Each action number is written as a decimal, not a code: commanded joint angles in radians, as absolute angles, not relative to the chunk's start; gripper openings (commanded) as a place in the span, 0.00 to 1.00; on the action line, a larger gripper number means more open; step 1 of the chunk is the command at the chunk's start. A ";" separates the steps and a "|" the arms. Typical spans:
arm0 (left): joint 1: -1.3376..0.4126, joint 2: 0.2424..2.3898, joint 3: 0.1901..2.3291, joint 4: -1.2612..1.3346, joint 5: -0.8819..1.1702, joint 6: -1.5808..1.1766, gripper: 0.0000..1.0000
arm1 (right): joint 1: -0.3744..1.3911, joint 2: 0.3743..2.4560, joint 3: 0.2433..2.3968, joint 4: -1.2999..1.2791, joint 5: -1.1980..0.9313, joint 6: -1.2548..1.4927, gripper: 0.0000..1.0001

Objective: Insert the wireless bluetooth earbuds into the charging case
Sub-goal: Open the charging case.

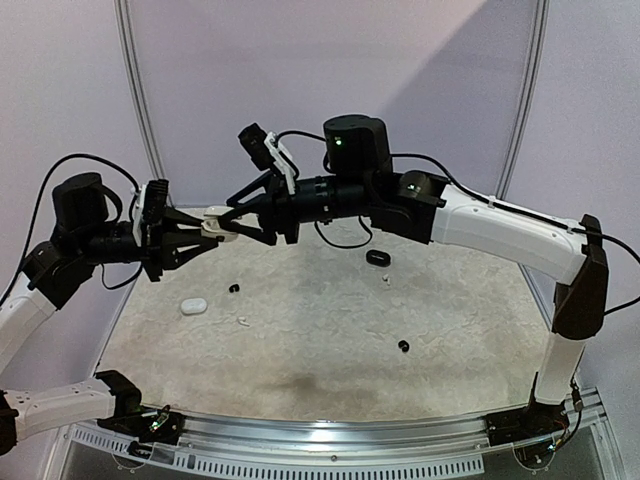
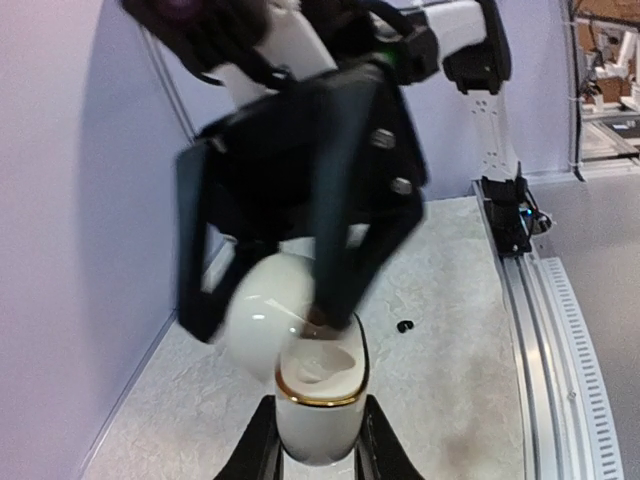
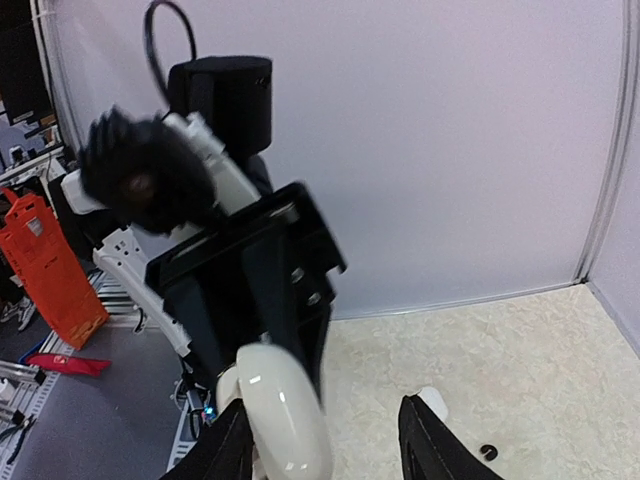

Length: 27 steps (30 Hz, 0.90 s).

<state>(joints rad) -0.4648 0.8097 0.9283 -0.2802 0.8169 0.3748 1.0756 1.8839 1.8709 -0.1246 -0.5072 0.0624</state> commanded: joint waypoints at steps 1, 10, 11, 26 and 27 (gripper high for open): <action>-0.515 0.790 0.930 -0.439 0.872 0.531 0.00 | 1.061 1.911 1.916 -0.113 -0.398 0.075 0.49; -0.515 0.792 0.909 -0.302 0.833 0.318 0.00 | 1.061 1.917 1.916 -0.162 -0.421 0.062 0.49; -0.515 0.793 0.898 -0.275 0.832 0.259 0.00 | 1.061 1.915 1.915 -0.166 -0.423 0.063 0.50; -0.508 0.773 0.630 0.142 0.716 -0.285 0.00 | 0.951 1.848 1.928 -0.144 -0.341 0.338 0.59; -0.506 0.771 0.622 0.146 0.706 -0.287 0.00 | 0.928 1.838 1.929 -0.184 -0.271 0.353 0.59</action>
<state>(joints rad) -0.5014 0.7849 0.6559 0.0345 0.7574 -0.1871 0.9989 1.8893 1.8984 -0.1265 -0.4168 0.2283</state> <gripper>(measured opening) 0.200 0.584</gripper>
